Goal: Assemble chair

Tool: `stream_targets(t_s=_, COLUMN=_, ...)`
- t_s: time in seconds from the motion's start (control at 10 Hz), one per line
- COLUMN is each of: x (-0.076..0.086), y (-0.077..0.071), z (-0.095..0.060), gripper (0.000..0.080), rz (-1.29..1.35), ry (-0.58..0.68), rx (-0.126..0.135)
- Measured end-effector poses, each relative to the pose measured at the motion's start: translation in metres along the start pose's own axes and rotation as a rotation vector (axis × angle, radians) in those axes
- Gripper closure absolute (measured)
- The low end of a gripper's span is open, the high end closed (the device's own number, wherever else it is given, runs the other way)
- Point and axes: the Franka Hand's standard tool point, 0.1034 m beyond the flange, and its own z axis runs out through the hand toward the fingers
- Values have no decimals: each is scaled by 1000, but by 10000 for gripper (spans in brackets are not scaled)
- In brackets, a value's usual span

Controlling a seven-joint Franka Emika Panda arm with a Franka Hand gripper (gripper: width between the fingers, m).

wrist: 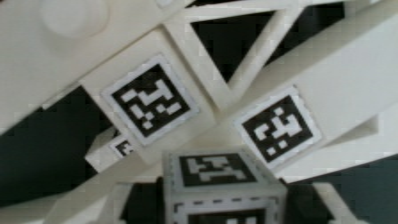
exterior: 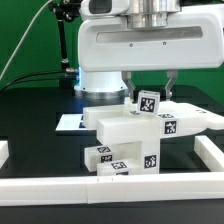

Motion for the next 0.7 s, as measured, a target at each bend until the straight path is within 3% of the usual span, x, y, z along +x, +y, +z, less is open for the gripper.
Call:
stream_targets(t_s=0.2, x=0, y=-1, z=0, gripper=510, rz=170, ry=-1, rx=4)
stream_targets(t_s=0.4, x=2, y=3, z=0, gripper=510, rz=382, ry=-10, rx=34)
stream_targets(t_s=0.7, x=4, y=7, z=0, gripper=510, rz=620, ry=-20, rx=57)
